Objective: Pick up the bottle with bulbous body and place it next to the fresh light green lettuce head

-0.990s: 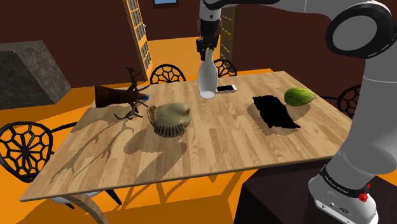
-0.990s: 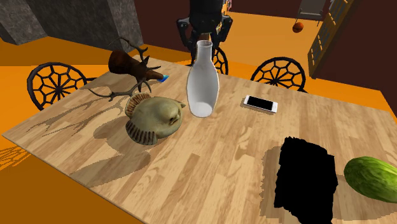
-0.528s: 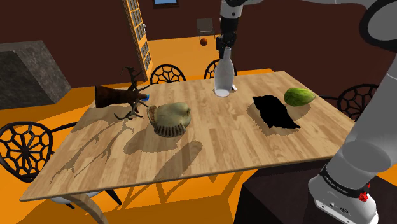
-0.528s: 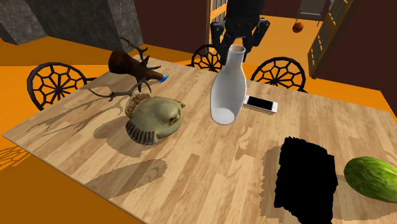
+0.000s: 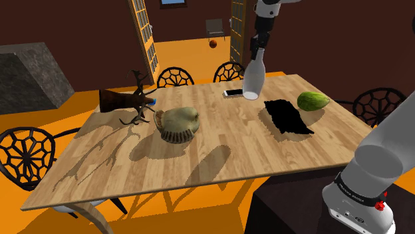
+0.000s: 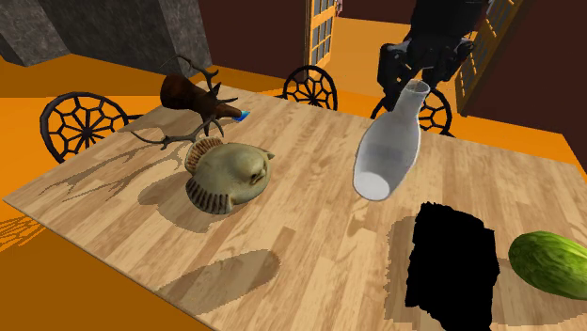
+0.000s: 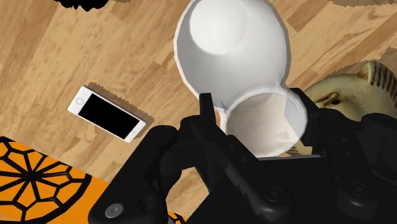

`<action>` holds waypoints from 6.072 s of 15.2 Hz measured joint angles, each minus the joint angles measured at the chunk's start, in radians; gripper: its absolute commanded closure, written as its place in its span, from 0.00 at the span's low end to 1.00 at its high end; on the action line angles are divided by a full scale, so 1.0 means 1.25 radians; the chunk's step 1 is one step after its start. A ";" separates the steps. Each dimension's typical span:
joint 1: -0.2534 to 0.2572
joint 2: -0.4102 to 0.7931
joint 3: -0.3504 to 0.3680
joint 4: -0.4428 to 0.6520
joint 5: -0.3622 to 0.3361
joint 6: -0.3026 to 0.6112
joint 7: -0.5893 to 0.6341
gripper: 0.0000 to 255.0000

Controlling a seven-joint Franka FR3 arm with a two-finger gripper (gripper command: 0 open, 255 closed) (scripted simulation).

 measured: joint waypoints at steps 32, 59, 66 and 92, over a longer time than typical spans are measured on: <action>-0.228 -0.064 -0.400 -0.036 -0.014 -0.062 -0.621 1.00; -0.400 0.237 -0.582 0.146 0.166 -0.044 -0.999 1.00; -0.395 0.240 -0.579 0.072 0.171 0.031 -1.011 1.00; -0.395 0.270 -0.568 -0.057 0.204 0.180 -1.047 0.00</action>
